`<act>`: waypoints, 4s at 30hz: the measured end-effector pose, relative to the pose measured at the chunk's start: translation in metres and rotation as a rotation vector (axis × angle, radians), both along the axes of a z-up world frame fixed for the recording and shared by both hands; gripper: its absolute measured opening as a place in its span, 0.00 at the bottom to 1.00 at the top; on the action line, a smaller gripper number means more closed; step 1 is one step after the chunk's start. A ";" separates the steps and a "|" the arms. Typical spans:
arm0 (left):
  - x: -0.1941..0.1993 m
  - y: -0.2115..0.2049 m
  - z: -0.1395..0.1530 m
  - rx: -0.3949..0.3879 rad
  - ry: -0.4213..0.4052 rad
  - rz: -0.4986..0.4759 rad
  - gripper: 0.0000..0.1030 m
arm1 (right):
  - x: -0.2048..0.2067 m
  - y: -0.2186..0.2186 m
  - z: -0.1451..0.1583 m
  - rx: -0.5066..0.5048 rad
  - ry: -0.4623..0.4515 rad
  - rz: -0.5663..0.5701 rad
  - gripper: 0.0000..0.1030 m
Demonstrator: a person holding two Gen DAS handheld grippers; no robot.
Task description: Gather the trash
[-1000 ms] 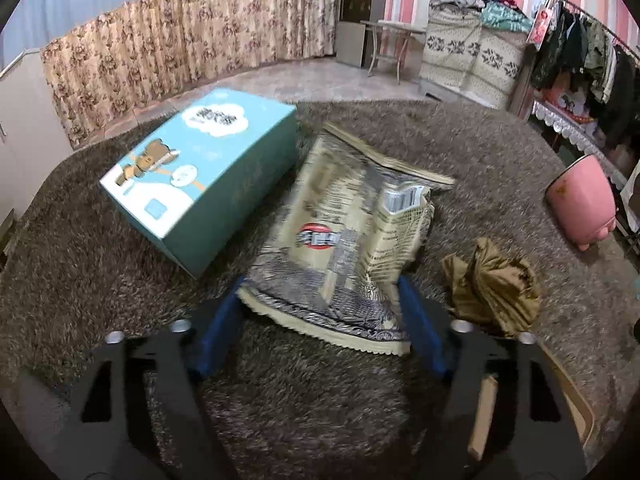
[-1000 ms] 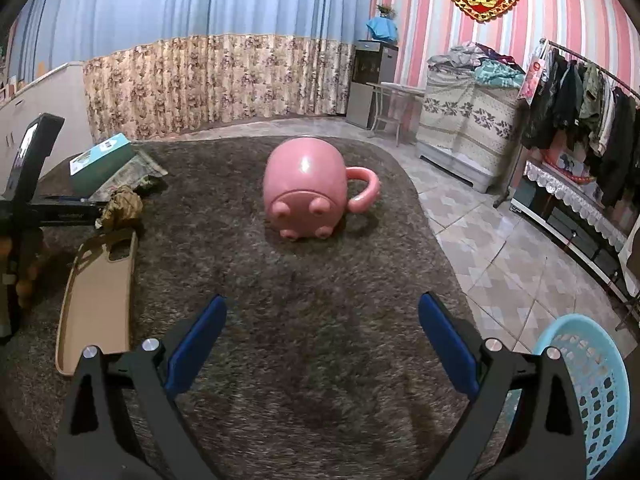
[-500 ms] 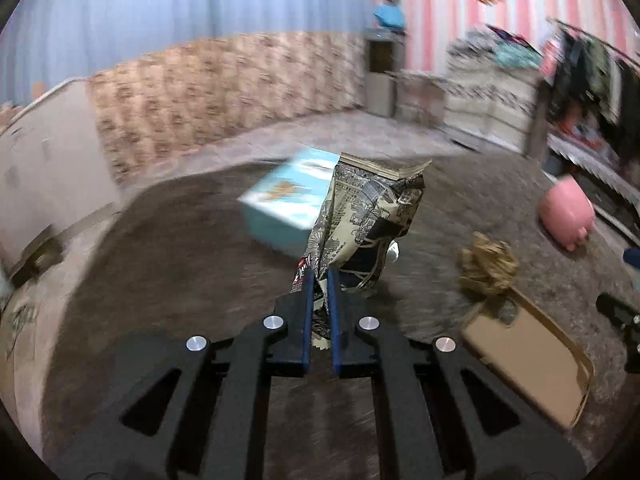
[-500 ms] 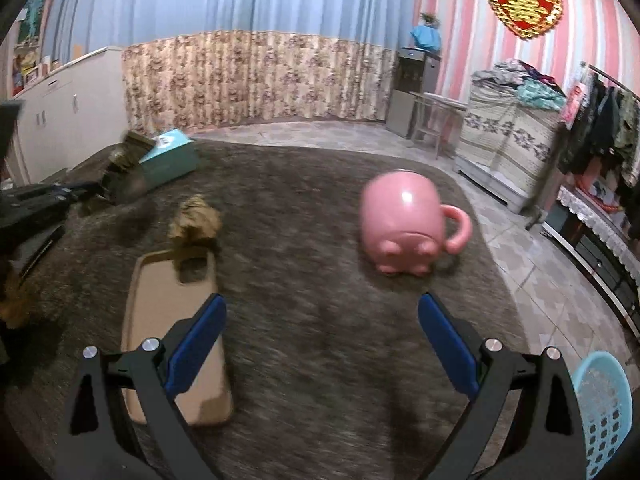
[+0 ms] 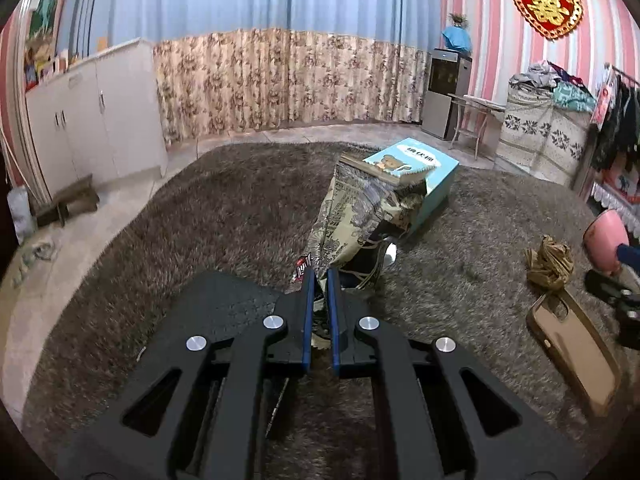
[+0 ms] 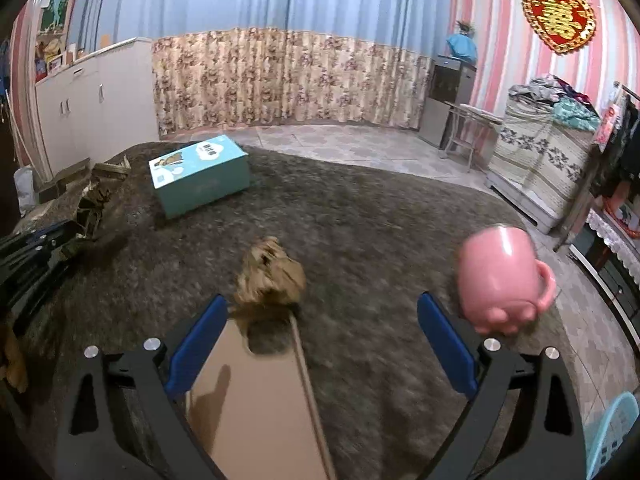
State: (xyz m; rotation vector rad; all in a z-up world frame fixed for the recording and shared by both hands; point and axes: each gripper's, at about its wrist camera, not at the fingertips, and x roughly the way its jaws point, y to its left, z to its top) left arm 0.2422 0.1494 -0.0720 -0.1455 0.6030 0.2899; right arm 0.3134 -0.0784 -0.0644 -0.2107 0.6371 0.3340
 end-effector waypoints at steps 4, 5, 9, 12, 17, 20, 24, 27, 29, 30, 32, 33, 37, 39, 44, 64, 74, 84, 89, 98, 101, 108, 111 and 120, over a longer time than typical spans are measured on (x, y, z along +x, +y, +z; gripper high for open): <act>0.002 0.003 -0.001 -0.003 -0.003 -0.002 0.05 | 0.015 0.017 -0.010 -0.007 0.049 0.033 0.65; 0.002 0.005 -0.001 -0.005 0.000 -0.005 0.05 | 0.018 0.021 -0.013 -0.015 0.063 0.046 0.58; -0.002 0.005 -0.004 -0.012 0.001 -0.010 0.05 | 0.016 0.022 -0.018 0.005 0.086 0.082 0.34; -0.001 0.006 -0.005 -0.012 0.003 -0.011 0.05 | 0.007 0.011 -0.009 0.055 0.053 0.068 0.32; 0.000 0.006 -0.005 -0.005 0.008 -0.014 0.06 | -0.020 -0.014 0.010 0.075 -0.001 0.025 0.32; 0.003 0.003 -0.005 -0.003 0.011 -0.028 0.06 | -0.039 -0.038 0.018 0.088 -0.014 -0.013 0.32; 0.007 -0.004 -0.005 0.033 0.024 -0.038 0.06 | -0.079 -0.084 0.030 0.091 -0.041 -0.098 0.32; 0.003 -0.015 0.002 0.085 0.003 -0.049 0.06 | -0.104 -0.127 0.039 0.125 -0.050 -0.179 0.32; -0.001 -0.024 0.009 0.102 -0.011 -0.066 0.05 | -0.121 -0.153 0.043 0.137 -0.062 -0.240 0.32; -0.006 -0.025 0.012 0.103 -0.017 -0.074 0.06 | -0.128 -0.166 0.045 0.136 -0.068 -0.271 0.32; -0.013 -0.035 0.024 0.085 -0.034 -0.104 0.05 | -0.141 -0.185 0.045 0.130 -0.079 -0.327 0.32; -0.016 -0.040 0.029 0.074 -0.043 -0.119 0.05 | -0.149 -0.199 0.044 0.135 -0.082 -0.364 0.32; -0.033 -0.081 0.053 0.073 -0.096 -0.201 0.05 | -0.172 -0.239 0.044 0.143 -0.102 -0.475 0.32; -0.039 -0.103 0.060 0.060 -0.111 -0.245 0.05 | -0.180 -0.255 0.044 0.131 -0.123 -0.520 0.32; -0.044 -0.170 0.068 0.034 -0.123 -0.363 0.05 | -0.197 -0.293 0.048 0.078 -0.166 -0.613 0.32; -0.054 -0.422 0.049 -0.019 -0.082 -0.780 0.06 | -0.212 -0.408 0.023 0.173 -0.114 -0.827 0.32; -0.055 -0.508 0.031 0.001 -0.044 -0.908 0.06 | -0.218 -0.440 0.013 0.210 -0.105 -0.906 0.32; -0.064 -0.530 0.030 0.056 -0.099 -0.972 0.51 | -0.223 -0.448 0.009 0.240 -0.094 -0.924 0.32; -0.056 -0.510 0.040 0.034 -0.114 -0.919 0.73 | -0.221 -0.446 0.007 0.235 -0.088 -0.913 0.32; -0.040 -0.453 0.058 0.024 -0.167 -0.750 0.95 | -0.208 -0.431 0.002 0.207 -0.069 -0.871 0.32; -0.035 -0.439 0.060 0.032 -0.166 -0.723 0.95 | -0.199 -0.421 0.000 0.195 -0.058 -0.855 0.33; -0.029 -0.426 0.063 0.057 -0.167 -0.689 0.95 | -0.190 -0.405 -0.001 0.173 -0.068 -0.830 0.47; -0.032 -0.419 0.065 0.070 -0.170 -0.676 0.95 | -0.191 -0.399 0.003 0.160 -0.090 -0.820 0.68; -0.065 -0.359 0.077 0.086 -0.199 -0.554 0.95 | -0.201 -0.376 0.017 0.149 -0.121 -0.777 0.89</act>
